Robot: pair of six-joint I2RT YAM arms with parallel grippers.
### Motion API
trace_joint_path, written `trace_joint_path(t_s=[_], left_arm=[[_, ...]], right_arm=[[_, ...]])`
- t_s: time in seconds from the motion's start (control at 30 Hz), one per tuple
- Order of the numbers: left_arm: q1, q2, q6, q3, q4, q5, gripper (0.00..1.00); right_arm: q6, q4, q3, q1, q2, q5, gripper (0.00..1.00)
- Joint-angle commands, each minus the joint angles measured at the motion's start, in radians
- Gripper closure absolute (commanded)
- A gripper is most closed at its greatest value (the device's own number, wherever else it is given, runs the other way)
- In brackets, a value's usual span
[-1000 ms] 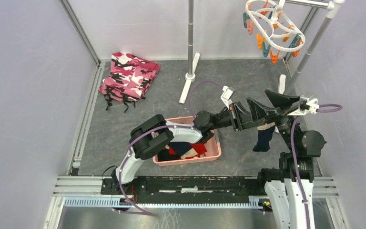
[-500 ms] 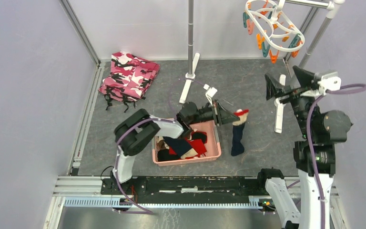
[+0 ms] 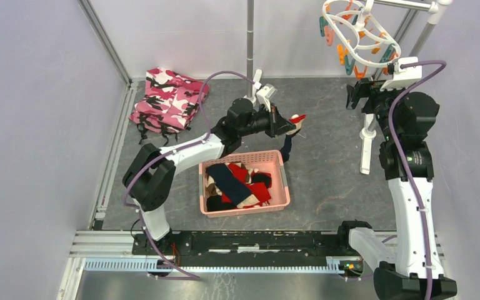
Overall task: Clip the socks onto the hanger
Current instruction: Adjust the hanger on the clothesline.
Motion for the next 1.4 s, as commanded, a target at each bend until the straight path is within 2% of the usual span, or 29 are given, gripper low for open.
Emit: trace_joint_path(t_s=[0.0, 0.23, 0.4, 0.73, 0.87, 1.03, 1.2, 1.37], left_arm=[[0.019, 0.033, 0.04, 0.024, -0.086, 0.049, 0.98], [0.014, -0.017, 0.079, 0.003, -0.122, -0.011, 0.98], [0.005, -0.038, 0.091, 0.01, -0.15, -0.028, 0.98], [-0.001, -0.082, 0.158, 0.005, -0.194, -0.081, 0.98], [-0.001, -0.086, 0.172, 0.012, -0.209, -0.082, 0.98], [0.0, -0.105, 0.171, 0.013, -0.215, -0.079, 0.98], [-0.001, -0.129, 0.174, 0.01, -0.219, -0.078, 0.98], [-0.001, -0.156, 0.19, 0.002, -0.222, -0.096, 0.98]], right_arm=[[-0.066, -0.027, 0.126, 0.039, 0.008, 0.115, 0.06], [-0.124, -0.05, 0.101, 0.123, -0.007, 0.234, 0.09], [-0.147, -0.108, 0.169, 0.141, 0.025, 0.317, 0.19], [-0.09, -0.047, 0.165, 0.145, 0.029, 0.217, 0.18], [-0.06, -0.027, 0.327, 0.144, 0.076, 0.148, 0.17], [-0.052, -0.062, 0.596, 0.143, 0.268, 0.17, 0.18], [-0.014, -0.034, 0.712, 0.135, 0.383, 0.201, 0.19], [0.064, 0.019, 0.653, 0.084, 0.41, 0.136, 0.21]])
